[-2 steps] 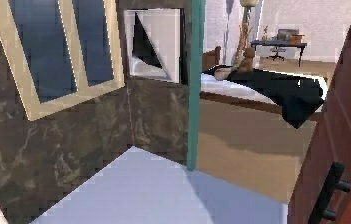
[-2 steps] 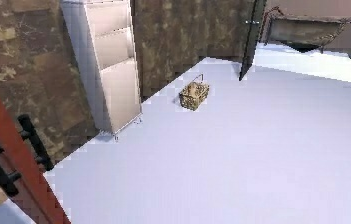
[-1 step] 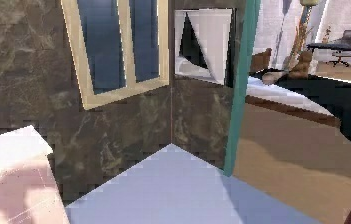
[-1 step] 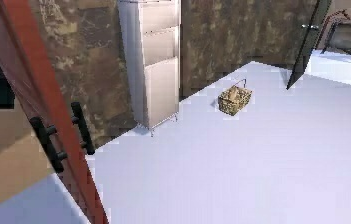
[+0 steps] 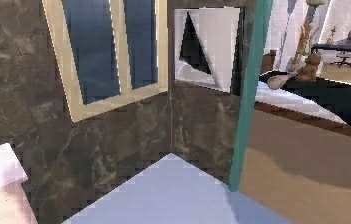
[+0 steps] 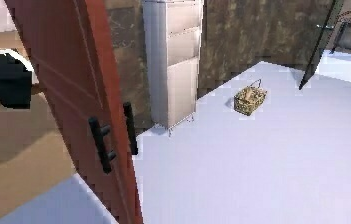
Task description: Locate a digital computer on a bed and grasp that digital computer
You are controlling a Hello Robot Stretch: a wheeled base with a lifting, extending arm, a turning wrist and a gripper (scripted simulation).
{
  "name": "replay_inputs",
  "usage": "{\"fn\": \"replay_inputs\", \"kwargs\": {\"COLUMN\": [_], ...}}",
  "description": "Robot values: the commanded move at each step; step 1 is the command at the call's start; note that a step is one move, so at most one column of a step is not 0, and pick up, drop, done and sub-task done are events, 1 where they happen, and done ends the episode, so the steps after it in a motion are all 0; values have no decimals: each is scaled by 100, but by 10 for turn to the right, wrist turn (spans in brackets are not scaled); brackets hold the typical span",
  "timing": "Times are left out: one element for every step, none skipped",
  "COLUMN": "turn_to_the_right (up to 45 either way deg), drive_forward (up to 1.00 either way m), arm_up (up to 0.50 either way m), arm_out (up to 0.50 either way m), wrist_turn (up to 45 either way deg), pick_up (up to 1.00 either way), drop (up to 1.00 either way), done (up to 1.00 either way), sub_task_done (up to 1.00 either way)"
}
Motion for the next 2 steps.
{"fn": "replay_inputs", "kwargs": {"turn_to_the_right": [120,30], "drive_forward": [0,0], "arm_up": [0,0], "arm_out": [0,0], "wrist_turn": [0,0], "pick_up": [0,0], "drop": [0,0], "done": [0,0], "sub_task_done": [0,0]}}
